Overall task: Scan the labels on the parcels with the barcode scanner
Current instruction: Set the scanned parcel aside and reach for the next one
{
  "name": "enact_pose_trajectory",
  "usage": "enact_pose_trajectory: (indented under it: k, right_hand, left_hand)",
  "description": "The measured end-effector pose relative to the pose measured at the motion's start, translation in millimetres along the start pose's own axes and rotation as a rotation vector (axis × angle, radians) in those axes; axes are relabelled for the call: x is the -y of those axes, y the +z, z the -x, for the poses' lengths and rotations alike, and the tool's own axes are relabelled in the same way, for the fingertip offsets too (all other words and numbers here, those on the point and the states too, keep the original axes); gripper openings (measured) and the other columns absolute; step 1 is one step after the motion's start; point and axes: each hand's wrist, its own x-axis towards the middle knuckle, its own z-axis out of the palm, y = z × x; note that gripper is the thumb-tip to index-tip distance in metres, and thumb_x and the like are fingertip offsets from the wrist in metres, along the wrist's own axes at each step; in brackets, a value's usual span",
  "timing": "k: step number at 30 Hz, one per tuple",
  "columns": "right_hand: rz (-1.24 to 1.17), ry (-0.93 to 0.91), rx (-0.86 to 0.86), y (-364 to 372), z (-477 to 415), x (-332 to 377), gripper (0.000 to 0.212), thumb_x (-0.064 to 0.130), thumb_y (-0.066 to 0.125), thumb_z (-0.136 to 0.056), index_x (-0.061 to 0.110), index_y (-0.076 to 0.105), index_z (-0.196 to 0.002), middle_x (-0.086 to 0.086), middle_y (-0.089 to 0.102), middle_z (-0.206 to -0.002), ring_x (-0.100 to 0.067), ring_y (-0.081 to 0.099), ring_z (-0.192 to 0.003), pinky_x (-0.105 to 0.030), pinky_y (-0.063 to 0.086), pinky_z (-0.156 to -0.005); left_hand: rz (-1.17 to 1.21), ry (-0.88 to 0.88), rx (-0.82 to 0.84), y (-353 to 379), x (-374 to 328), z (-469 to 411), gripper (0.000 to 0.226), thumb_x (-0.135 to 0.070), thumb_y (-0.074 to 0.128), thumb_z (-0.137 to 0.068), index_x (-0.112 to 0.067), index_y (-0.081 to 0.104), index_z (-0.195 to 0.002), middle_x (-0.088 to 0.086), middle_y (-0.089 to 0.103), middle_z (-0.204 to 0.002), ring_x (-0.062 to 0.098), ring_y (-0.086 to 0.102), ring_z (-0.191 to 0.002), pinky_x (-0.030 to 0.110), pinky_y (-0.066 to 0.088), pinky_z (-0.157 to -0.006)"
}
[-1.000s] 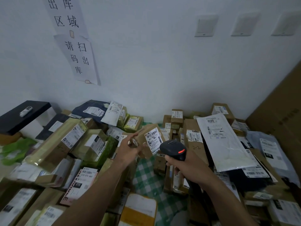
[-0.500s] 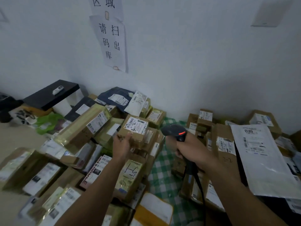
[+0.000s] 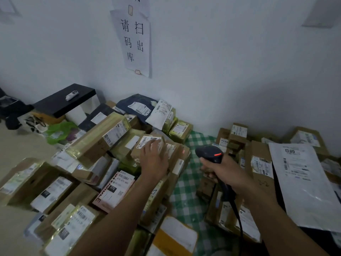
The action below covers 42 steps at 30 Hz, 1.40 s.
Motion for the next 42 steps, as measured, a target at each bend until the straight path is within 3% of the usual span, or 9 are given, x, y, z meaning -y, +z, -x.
enact_pose_trajectory:
  k: [4,10,12,15,20,24,32,36,42]
  right_hand:
    - [0.022,0.034,-0.111,-40.3,-12.1,-6.0,0.018,0.038,0.069,-0.097,0.025,0.07,-0.11,0.011,0.073,-0.068,-0.006,0.062,-0.061,-0.025,0.049,-0.06]
    - [-0.035,0.114,-0.22,-78.2,-53.1,-20.5,0.018,0.036,0.07,-0.097,0.022,0.072,-0.108,0.005,0.078,-0.082,-0.025,0.073,-0.089,-0.038,0.057,-0.084]
    - [-0.012,0.134,-0.232,-86.1,-67.1,-18.3,0.019,0.033,0.07,-0.098,0.017,0.073,-0.107,-0.002,0.078,-0.088,-0.024,0.072,-0.088,-0.033,0.055,-0.077]
    - [0.062,0.162,-0.261,-100.3,-84.0,-10.6,0.027,0.038,0.07,-0.096,0.012,0.075,-0.098,-0.002,0.075,-0.082,-0.012,0.063,-0.065,-0.024,0.049,-0.059]
    - [0.043,0.191,-0.245,-105.6,-100.9,-23.1,0.028,0.038,0.071,-0.096,0.01,0.076,-0.093,0.0,0.073,-0.074,-0.012,0.064,-0.065,-0.02,0.051,-0.056]
    - [-0.007,0.235,-0.187,-97.9,-108.2,-44.4,0.019,0.037,0.072,-0.095,0.019,0.074,-0.099,-0.003,0.078,-0.087,-0.016,0.062,-0.068,-0.034,0.051,-0.066]
    - [-0.091,0.187,-0.17,-87.7,-102.2,-42.3,0.011,0.036,0.071,-0.096,0.027,0.072,-0.103,-0.012,0.077,-0.098,-0.015,0.065,-0.07,-0.036,0.053,-0.069]
    - [-0.164,0.16,-0.158,-84.9,-87.5,-27.8,0.017,0.034,0.07,-0.097,0.018,0.074,-0.101,-0.006,0.078,-0.089,-0.014,0.063,-0.068,-0.036,0.052,-0.071]
    - [-0.162,0.144,-0.163,-85.1,-53.8,-9.7,0.026,0.036,0.068,-0.097,0.011,0.073,-0.099,0.002,0.072,-0.073,-0.009,0.062,-0.061,-0.026,0.049,-0.059]
  left_hand:
    - [0.144,0.148,0.231,39.8,-45.0,-5.0,0.041,-0.038,0.058,-0.101,-0.033,0.049,-0.14,-0.007,0.046,-0.147,0.015,0.041,-0.135,0.031,0.032,-0.11]
    - [0.243,-0.093,0.543,127.3,-94.7,-30.8,0.067,-0.036,0.075,-0.091,-0.023,0.044,-0.15,0.005,0.052,-0.149,0.025,0.053,-0.133,0.039,0.049,-0.104]
    - [0.283,-0.18,0.624,152.0,-101.5,-36.0,0.073,-0.037,0.076,-0.091,-0.016,0.04,-0.151,0.008,0.054,-0.147,0.027,0.056,-0.13,0.034,0.05,-0.094]
    - [0.427,-0.302,0.721,184.3,-96.9,-43.3,0.053,-0.031,0.078,-0.09,-0.014,0.056,-0.135,0.007,0.065,-0.134,0.025,0.066,-0.116,0.037,0.056,-0.093]
    - [0.475,-0.374,0.79,216.8,-76.3,-44.4,0.048,-0.03,0.079,-0.088,-0.017,0.057,-0.128,0.003,0.07,-0.123,0.021,0.07,-0.107,0.039,0.06,-0.088]
    - [0.647,-0.465,0.76,215.9,-68.6,-38.6,0.031,-0.018,0.074,-0.092,-0.026,0.057,-0.117,-0.002,0.071,-0.111,0.018,0.071,-0.101,0.044,0.059,-0.093]
    - [0.901,-0.462,0.566,211.0,-51.5,-19.4,0.053,-0.028,0.077,-0.089,-0.029,0.054,-0.137,-0.005,0.07,-0.126,0.015,0.069,-0.114,0.045,0.059,-0.096]
    - [0.941,-0.328,0.431,199.6,-66.6,-20.6,0.06,-0.021,0.075,-0.092,-0.027,0.047,-0.144,-0.005,0.067,-0.131,0.011,0.067,-0.118,0.037,0.059,-0.094]
    - [0.888,-0.193,0.306,188.0,-83.4,-15.1,0.069,-0.03,0.077,-0.087,-0.029,0.043,-0.146,-0.006,0.062,-0.138,0.011,0.063,-0.124,0.043,0.059,-0.096]
